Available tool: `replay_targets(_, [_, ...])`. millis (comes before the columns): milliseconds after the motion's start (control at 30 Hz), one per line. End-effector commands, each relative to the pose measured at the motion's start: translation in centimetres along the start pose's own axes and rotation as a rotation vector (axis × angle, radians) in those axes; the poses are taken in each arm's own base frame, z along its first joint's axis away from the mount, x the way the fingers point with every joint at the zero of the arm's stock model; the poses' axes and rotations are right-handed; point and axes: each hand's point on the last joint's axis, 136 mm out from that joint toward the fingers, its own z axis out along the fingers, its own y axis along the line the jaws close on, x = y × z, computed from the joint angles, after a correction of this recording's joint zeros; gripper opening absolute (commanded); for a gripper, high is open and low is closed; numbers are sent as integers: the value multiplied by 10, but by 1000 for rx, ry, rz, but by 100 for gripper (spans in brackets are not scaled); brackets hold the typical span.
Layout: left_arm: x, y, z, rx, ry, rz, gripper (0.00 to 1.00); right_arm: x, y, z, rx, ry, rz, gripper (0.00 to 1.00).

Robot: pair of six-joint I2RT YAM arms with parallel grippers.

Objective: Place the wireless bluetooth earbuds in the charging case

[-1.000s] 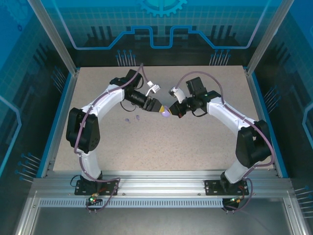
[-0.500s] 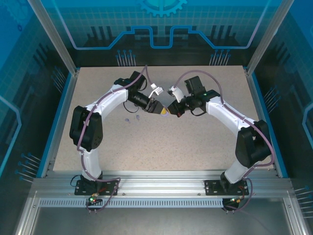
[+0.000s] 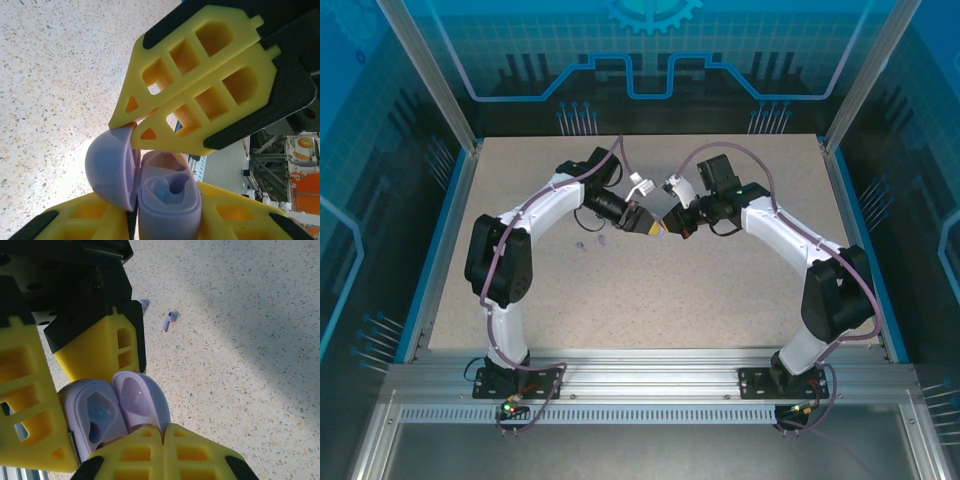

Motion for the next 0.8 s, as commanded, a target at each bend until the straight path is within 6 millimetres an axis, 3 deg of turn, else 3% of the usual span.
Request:
replay_targets(0, [-8,-10,-1,31,-14,27,31,-5,10,1,-36,1,-13,0])
replay_targets(233, [-10,-12,0,45,-23,33,12,-6,9,0,-18,-2,-5,0])
replay_targets(333, [-10,-11,-2,29,-32,45,5,-13,3,-8,23,-30,20,22])
replay_targets(433, [-13,-7,-10,-4,-70,58,0,-20,-6,-26,68,-63,65,37])
replay_targets(500, [-17,-3,-22,-21,-121,56,0,-22,-8,-39,85,-87,88,41])
replay_targets(600, [-24,1,-45,-59,-223,65,0,-24,-5,-57,90,-127,121,55])
replay_targets(767, [-30,1,-81,-150,-387,112,0,-20,0,-66,94,-140,208,64])
